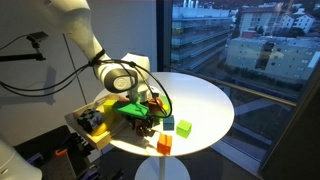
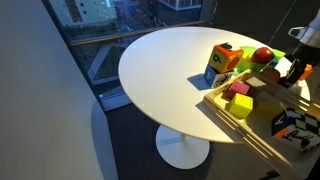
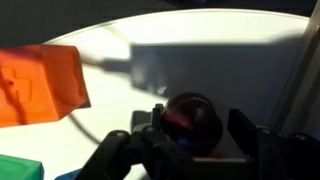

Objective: Pick up the brown toy from the table and put it in the green bowl

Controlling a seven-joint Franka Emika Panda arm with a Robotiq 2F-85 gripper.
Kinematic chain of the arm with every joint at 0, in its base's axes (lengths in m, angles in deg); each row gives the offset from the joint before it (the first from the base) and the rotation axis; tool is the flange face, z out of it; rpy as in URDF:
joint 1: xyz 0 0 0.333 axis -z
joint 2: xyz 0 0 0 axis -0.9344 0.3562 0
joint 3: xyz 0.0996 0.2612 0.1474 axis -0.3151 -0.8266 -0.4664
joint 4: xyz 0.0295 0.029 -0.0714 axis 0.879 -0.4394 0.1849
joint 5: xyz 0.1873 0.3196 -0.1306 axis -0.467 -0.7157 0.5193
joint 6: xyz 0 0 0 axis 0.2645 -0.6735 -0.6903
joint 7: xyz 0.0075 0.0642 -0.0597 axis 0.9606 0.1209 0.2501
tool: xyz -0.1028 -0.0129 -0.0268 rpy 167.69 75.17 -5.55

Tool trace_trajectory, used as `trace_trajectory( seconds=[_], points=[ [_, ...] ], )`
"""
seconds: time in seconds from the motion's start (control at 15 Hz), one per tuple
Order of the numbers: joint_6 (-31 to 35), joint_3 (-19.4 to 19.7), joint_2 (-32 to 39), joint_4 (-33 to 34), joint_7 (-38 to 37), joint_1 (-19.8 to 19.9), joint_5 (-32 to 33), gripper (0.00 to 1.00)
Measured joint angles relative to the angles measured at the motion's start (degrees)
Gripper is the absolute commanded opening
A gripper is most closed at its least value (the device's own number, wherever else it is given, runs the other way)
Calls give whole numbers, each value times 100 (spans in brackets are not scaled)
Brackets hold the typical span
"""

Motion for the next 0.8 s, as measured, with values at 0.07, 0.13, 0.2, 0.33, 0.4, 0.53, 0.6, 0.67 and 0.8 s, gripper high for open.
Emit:
trace_trajectory(
  seconds=[0.07,0.13,0.2,0.33,0.4,0.53,0.6,0.67,0.8],
  points=[
    [1,-3,21,12,0,2,0,34],
    [1,-3,24,23,-9,2,0,34],
    [1,-3,25,34,-22,4,0,34],
    [-6,-3,14,48,-100,5,0,34],
    [-28,-3,-9,49,-130,6,0,34],
    [-152,-2,-113,49,-204,8,0,34],
    [-270,-1,-195,50,-235,8,0,34],
    [-415,1,-300,50,-282,8,0,34],
    [-709,2,-528,56,-395,8,-1,34]
  ],
)
